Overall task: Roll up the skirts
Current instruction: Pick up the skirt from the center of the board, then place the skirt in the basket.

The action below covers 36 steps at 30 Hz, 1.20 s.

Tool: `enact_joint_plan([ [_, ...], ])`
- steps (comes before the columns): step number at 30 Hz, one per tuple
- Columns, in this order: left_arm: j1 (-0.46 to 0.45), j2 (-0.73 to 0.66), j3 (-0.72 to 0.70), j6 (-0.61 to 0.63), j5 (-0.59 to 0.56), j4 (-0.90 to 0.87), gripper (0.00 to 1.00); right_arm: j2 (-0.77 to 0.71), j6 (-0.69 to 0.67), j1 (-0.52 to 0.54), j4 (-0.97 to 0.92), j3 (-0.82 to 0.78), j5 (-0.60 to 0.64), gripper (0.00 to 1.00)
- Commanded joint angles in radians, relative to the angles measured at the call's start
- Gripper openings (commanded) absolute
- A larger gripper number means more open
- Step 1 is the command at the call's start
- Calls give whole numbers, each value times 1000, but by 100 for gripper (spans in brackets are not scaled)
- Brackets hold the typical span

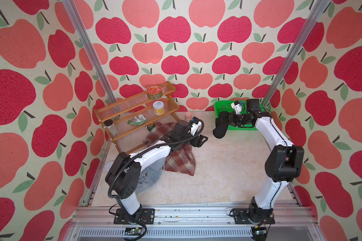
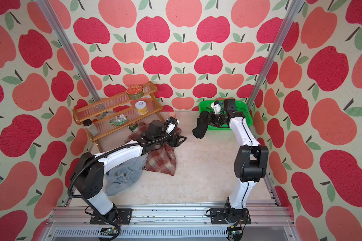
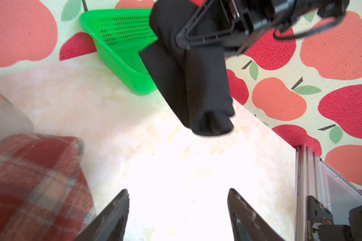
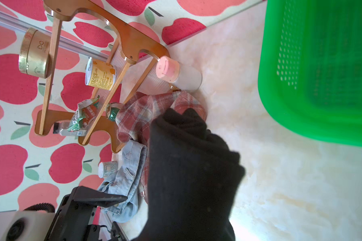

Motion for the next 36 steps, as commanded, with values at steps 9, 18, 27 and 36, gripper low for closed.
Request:
enact_joint_plan([
  [9,-118,-136,-225,48,-216,-75,76,568,-131,-71,-278,916,22,5],
  [18,-128,-129,-270,42,-257,-125,76,567,-233,-63,51,659,128,5],
  [27,-129,-91,-287,29,-253,-132,76,718,-433,4,-48,786,353,6],
  [36,-138,-90,-314,14,-272,-116,76,707,-519,54,-36,743,615,6],
])
